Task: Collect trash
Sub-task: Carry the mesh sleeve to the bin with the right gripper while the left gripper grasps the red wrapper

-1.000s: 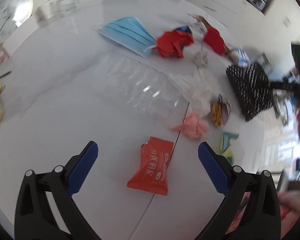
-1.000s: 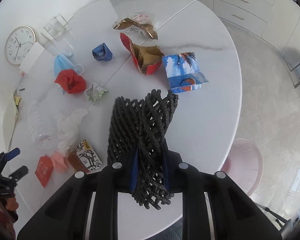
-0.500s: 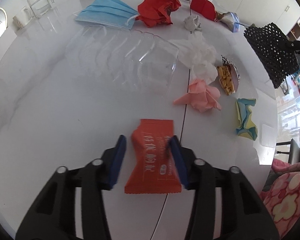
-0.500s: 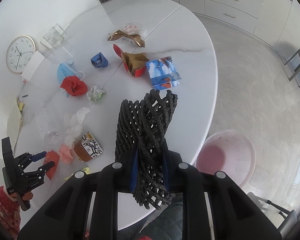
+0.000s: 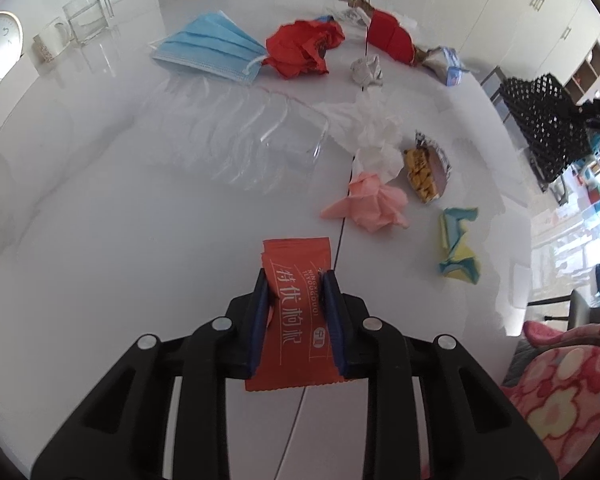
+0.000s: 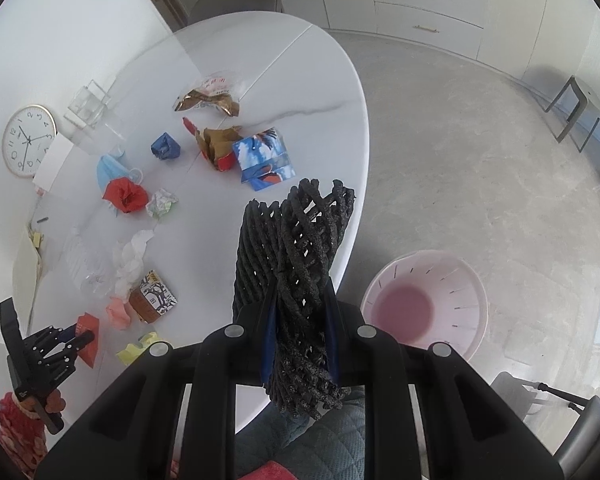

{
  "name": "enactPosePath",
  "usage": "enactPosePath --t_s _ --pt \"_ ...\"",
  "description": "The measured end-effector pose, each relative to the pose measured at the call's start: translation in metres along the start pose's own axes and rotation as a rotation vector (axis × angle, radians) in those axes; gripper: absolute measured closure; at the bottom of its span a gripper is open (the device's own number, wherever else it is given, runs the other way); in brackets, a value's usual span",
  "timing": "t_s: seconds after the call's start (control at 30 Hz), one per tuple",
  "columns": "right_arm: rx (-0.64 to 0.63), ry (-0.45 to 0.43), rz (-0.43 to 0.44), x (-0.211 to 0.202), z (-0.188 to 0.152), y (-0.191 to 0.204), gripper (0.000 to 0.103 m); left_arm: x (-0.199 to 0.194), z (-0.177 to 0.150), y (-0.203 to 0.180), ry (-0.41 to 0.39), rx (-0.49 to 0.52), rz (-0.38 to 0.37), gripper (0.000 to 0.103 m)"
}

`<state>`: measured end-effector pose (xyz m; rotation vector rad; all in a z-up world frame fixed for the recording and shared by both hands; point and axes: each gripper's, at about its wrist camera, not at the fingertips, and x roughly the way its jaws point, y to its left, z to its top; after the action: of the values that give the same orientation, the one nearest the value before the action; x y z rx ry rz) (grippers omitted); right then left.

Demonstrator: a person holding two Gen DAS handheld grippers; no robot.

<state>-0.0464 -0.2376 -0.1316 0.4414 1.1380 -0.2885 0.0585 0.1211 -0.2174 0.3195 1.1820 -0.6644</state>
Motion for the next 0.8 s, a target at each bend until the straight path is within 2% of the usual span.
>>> enactPosePath --t_s 0.1,0.2,0.37,0.47,0.57,0.73,0.8 --pt "0.02 -0.017 -0.009 -0.006 -0.005 -0.013 0.082 -0.019 0.005 -0.007 -0.024 -0.004 -0.009 0.077" --pt "0.059 -0.019 -0.055 -0.008 -0.013 -0.038 0.082 -0.04 0.014 -0.023 -0.057 0.0 -0.036 0.077" --pt "0.136 0.015 -0.108 0.009 -0.031 -0.099 0.082 -0.07 0.04 -0.086 -0.122 0.064 -0.082 0.077" --pt "0.145 0.054 -0.155 0.039 -0.041 -0.137 0.082 -0.076 0.06 -0.132 -0.146 0.089 -0.137 0.077" --pt "0.129 0.104 -0.153 0.08 -0.046 -0.167 0.08 -0.071 0.079 -0.177 -0.146 0.111 -0.173 0.077" --pt "0.06 0.177 -0.129 0.153 -0.055 -0.198 0.08 -0.037 0.103 -0.259 -0.093 0.144 -0.201 0.077" --pt "0.041 0.216 -0.106 0.182 -0.059 -0.209 0.072 -0.022 0.109 -0.283 -0.069 0.151 -0.191 0.077"
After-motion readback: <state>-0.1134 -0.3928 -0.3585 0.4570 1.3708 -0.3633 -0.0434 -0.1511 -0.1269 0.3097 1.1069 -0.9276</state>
